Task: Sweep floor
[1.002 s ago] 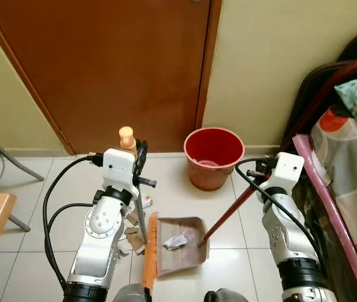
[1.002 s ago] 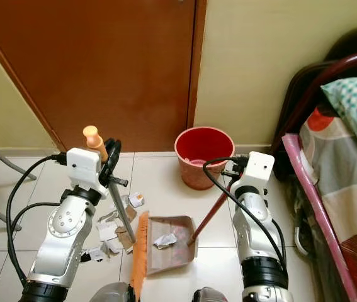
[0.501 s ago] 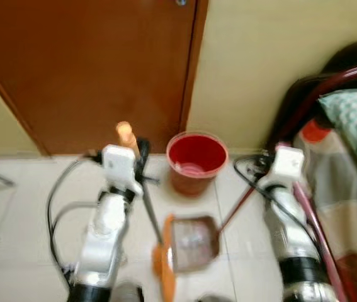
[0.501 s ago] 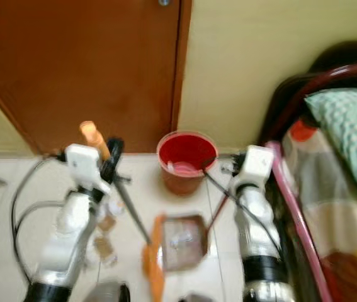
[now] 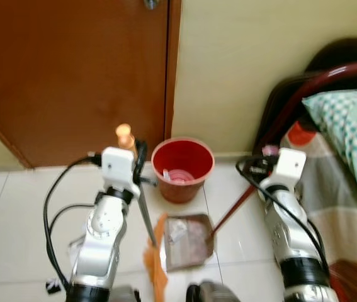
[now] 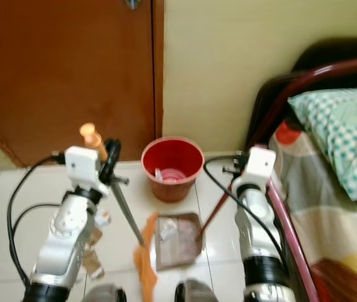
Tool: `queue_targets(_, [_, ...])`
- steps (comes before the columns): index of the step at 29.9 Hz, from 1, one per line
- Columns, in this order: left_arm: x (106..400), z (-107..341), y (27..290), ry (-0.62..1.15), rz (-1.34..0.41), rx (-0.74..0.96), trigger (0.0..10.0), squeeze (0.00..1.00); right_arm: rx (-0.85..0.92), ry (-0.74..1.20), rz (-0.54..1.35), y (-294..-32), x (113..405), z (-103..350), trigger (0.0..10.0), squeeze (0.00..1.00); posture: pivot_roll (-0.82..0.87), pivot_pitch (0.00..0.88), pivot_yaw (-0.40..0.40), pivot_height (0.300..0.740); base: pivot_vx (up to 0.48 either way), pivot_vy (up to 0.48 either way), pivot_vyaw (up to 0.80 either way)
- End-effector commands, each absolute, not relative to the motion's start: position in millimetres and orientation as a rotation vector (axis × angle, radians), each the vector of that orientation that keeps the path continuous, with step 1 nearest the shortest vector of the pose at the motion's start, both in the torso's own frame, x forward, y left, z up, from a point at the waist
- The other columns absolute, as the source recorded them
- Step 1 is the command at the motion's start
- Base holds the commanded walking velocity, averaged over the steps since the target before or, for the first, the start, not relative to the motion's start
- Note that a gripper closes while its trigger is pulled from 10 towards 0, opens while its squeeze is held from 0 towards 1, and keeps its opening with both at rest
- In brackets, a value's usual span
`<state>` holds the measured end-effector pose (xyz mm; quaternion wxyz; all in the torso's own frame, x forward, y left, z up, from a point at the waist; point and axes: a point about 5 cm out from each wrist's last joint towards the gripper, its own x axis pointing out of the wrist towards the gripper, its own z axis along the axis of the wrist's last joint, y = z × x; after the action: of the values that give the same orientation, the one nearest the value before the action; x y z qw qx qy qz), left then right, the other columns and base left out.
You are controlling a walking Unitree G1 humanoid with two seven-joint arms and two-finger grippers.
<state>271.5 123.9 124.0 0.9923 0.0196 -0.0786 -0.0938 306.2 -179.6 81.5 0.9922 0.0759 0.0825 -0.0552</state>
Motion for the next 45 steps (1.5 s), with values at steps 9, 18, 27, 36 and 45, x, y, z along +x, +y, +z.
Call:
queue_targets(9, [270.4, 133.0, 153.3, -0.182, -0.094, 0.143, 10.0, 0.0, 0.141, 0.115, -0.121, -188.3, 309.8, 95.8, 10.0, 0.0, -0.02, 0.127, -0.025, 0.74, 0.0, 0.0, 0.0])
queue_targets(18, [262.4, 120.0, 158.1, -0.137, -0.06, 0.137, 10.0, 0.0, 0.15, 0.024, -0.032, -196.1, 311.7, 134.6, 10.0, 0.0, -0.04, 0.129, -0.035, 0.74, 0.0, 0.0, 0.0])
queue_targets(27, [262.3, 110.2, 162.3, -0.1, -0.05, 0.125, 10.0, 0.0, 0.298, 0.01, 0.015, -194.5, 306.6, 158.1, 10.0, 0.0, -0.06, 0.1, -0.025, 0.74, 0.0, 0.0, 0.0])
queue_targets(36, [264.4, 109.4, 165.5, -0.097, -0.016, 0.111, 10.0, 0.0, 0.457, 0.043, 0.098, -184.3, 311.2, 170.5, 10.0, 0.0, -0.05, 0.086, -0.026, 0.74, 0.0, 0.0, 0.0])
queue_targets(45, [263.5, 109.7, 163.5, -0.107, -0.004, 0.099, 10.0, 0.0, 0.557, -0.053, 0.193, -163.2, 321.2, 204.6, 10.0, 0.0, -0.05, 0.078, -0.028, 0.74, 0.0, 0.0, 0.0])
